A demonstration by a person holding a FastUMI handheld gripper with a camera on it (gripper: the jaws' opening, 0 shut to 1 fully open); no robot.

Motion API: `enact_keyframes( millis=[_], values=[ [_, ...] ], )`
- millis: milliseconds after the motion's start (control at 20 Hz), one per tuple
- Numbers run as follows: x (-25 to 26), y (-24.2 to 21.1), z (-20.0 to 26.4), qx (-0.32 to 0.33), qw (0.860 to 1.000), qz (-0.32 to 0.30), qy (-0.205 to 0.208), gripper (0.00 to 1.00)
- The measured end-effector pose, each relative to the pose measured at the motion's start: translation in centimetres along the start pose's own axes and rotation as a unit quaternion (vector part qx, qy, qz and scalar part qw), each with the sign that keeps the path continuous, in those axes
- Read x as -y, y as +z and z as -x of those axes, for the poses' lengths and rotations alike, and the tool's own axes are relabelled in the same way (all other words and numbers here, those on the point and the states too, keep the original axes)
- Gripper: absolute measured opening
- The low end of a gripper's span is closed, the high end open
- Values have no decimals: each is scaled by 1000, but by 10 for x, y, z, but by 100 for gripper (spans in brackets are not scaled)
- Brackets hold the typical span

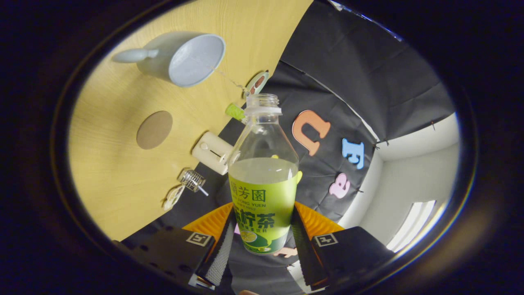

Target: Take the bottle from table, then pour the juice into the cup, finally place the bottle on the coaster

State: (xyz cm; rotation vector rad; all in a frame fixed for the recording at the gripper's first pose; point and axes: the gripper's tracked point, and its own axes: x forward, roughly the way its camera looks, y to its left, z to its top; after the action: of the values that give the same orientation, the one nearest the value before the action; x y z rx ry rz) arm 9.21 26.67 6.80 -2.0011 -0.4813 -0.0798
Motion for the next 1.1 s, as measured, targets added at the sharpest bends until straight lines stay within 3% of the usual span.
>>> enact_keyframes(
  millis=[700, 900, 1100],
  values=[
    [15, -2, -2, 4, 1000, 12, -16, 76],
    [6, -5, 0, -3, 1000, -25, 3, 76],
    [-8, -6, 4, -20, 993, -114, 38, 76]
  ],
)
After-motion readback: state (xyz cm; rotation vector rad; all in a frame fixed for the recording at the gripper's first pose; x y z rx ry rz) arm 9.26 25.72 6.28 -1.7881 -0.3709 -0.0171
